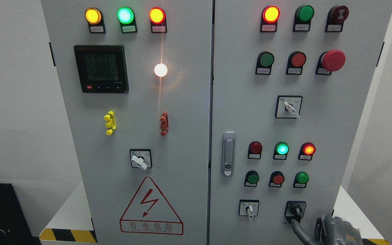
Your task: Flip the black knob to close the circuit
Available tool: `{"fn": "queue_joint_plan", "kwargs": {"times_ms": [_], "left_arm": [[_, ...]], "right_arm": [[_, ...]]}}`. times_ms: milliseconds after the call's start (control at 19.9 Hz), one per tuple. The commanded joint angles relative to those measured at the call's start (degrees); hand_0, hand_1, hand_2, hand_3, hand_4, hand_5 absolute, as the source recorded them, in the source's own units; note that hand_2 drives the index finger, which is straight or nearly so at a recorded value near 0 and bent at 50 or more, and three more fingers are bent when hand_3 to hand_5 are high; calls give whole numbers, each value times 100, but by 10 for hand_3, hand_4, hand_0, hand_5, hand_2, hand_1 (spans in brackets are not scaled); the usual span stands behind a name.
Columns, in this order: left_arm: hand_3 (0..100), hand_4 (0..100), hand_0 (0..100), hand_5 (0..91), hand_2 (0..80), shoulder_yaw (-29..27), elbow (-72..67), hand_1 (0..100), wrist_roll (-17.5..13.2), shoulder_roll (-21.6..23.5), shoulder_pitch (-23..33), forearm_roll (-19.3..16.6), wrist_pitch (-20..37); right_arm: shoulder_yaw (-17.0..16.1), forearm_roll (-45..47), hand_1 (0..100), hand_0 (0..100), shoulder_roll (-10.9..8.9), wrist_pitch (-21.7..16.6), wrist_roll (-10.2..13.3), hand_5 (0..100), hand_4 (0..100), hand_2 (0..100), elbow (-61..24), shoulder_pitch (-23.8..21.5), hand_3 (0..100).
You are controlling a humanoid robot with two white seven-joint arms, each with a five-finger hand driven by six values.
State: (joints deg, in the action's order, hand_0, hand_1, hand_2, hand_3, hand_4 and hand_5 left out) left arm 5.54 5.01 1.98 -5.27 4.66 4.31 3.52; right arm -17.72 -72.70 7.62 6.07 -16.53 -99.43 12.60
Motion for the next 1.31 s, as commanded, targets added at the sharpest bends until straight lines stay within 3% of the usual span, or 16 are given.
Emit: {"fn": "queue_joint_plan", "kwargs": {"times_ms": [0, 201, 301, 502, 653, 854, 904, 954, 1055, 1205, 1256], "left_arm": [[0, 0, 120, 0, 0, 0, 0, 556, 4, 0, 0, 0, 0], [0, 0, 120, 0, 0, 0, 0, 556, 4, 0, 0, 0, 0], [0, 0, 120, 0, 0, 0, 0, 556, 4, 0, 0, 0, 0], [0, 0, 120, 0, 0, 0, 0, 556, 4, 0, 0, 0, 0], [0, 0, 120, 0, 0, 0, 0, 556, 4, 0, 0, 0, 0], [0, 0, 120, 0, 0, 0, 0, 556, 4, 0, 0, 0, 0], [0, 0, 120, 0, 0, 0, 0, 556, 4, 0, 0, 0, 0], [0, 0, 120, 0, 0, 0, 0, 556, 4, 0, 0, 0, 0], [0, 0, 120, 0, 0, 0, 0, 556, 4, 0, 0, 0, 0], [0, 0, 120, 0, 0, 0, 0, 556, 4, 0, 0, 0, 0], [0, 0, 120, 0, 0, 0, 0, 556, 4, 0, 0, 0, 0]], "right_arm": [[813, 922, 0, 0, 2, -9, 263, 775, 820, 692, -269, -423, 925], [1130, 1591, 0, 0, -6, -26, 904, 745, 804, 642, -428, -863, 912], [1253, 1951, 0, 0, -15, -27, 1177, 693, 767, 563, -559, -1074, 860], [1359, 2496, 11, 0, -33, -35, 1564, 619, 694, 456, -849, -1522, 754], [1447, 3294, 18, 0, -42, -114, 1609, 536, 605, 371, -1139, -1847, 662], [1631, 4963, 23, 0, -59, -561, 1819, 381, 453, 234, -1342, -2340, 469], [1684, 5411, 25, 0, -59, -719, 1828, 318, 360, 196, -1351, -2471, 378], [1710, 5790, 25, 0, -68, -860, 1828, 308, 350, 186, -1394, -2612, 365], [1746, 6336, 30, 0, -103, -1133, 1820, 185, 262, 129, -1412, -2858, 248], [1755, 7083, 38, 0, -112, -1563, 1750, 15, 130, 43, -1404, -3070, 151], [1755, 7312, 39, 0, -121, -1686, 1741, 4, 107, 28, -1404, -3149, 137]]}}
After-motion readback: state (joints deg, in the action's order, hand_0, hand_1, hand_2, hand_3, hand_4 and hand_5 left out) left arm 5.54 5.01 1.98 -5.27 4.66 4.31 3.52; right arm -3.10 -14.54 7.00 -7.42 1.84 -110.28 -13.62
